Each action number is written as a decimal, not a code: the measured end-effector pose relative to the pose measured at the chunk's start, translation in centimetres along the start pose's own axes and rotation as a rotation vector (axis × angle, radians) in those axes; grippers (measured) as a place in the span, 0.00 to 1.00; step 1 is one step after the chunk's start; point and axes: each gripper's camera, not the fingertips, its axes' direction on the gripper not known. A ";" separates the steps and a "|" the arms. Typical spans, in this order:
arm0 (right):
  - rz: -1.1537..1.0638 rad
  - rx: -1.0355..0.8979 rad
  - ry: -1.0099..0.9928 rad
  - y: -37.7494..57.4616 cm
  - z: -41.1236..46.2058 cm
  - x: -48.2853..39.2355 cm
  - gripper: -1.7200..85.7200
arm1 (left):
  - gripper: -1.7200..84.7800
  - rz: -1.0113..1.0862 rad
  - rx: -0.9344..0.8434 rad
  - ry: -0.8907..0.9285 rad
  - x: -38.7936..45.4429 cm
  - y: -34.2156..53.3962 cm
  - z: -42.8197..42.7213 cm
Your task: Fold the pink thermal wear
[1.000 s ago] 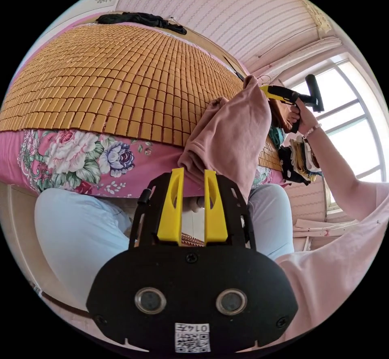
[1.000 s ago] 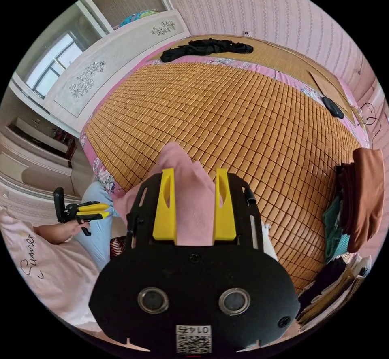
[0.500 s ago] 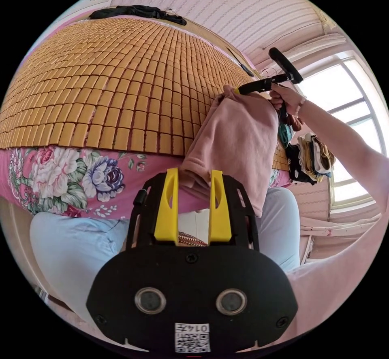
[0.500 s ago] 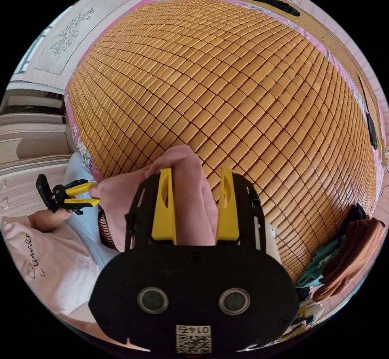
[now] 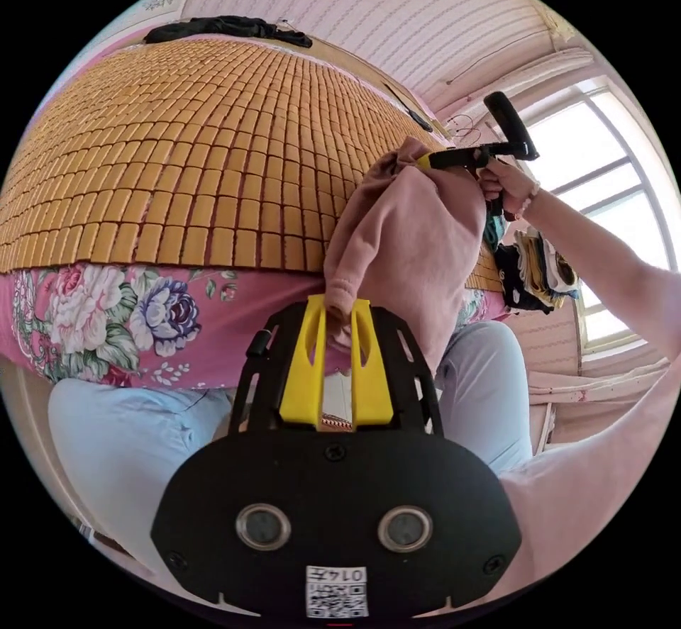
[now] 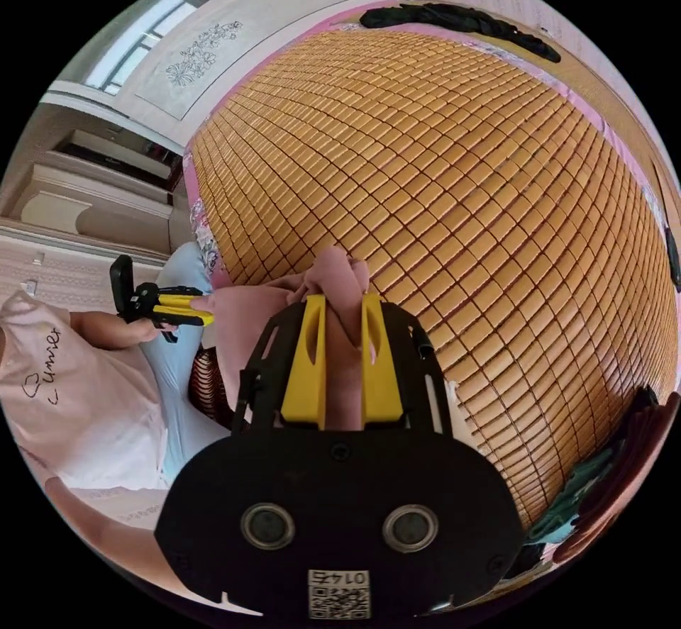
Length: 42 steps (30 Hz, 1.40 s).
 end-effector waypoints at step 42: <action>0.860 0.483 0.595 42.0 -22.2 13.0 0.15 | 0.10 0.493 -0.028 0.099 29.2 -17.5 17.5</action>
